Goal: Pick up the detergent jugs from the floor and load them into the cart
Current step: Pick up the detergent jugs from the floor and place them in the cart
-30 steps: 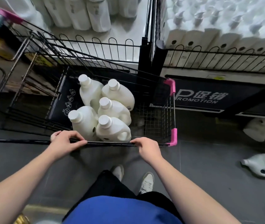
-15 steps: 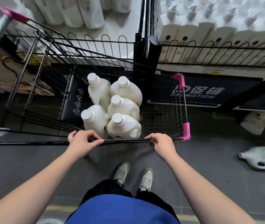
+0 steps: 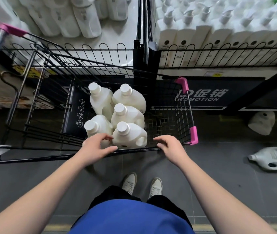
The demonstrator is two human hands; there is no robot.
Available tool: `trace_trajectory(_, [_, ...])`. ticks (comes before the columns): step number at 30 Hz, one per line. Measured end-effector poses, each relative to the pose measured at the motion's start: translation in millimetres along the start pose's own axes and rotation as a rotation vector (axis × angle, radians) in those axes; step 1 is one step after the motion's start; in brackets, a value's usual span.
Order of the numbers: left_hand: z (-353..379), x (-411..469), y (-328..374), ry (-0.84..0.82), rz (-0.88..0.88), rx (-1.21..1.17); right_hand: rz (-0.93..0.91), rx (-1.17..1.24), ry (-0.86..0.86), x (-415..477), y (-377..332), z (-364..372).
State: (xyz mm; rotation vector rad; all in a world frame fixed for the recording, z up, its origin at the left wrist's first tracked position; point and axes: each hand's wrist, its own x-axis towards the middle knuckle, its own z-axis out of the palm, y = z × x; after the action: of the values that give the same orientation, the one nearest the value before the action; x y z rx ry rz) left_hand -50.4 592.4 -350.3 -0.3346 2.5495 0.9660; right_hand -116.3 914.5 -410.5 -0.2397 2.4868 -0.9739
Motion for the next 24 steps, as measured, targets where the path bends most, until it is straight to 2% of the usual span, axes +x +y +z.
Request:
trace_trajectory(6, [-15, 25, 69, -0.045, 0.290, -0.128, -0.051, 0.177, 0.214, -21, -32, -44])
trace_trajectory(11, [-32, 44, 153, -0.082, 0.538, -0.158, -0.054, 0.318, 0.433, -56, -57, -95])
trace_trajectory(14, [-39, 51, 213, -0.121, 0.756, -0.166, -0.069, 0.400, 0.642, -88, -75, -135])
trace_trajectory(19, [-29, 47, 305, -0.251, 1.070, -0.179, -0.064, 0.392, 0.998, -150, -79, -186])
trace_trajectory(24, [13, 39, 374, -0.374, 1.232, -0.197, -0.001, 0.375, 1.250, -199, -48, -211])
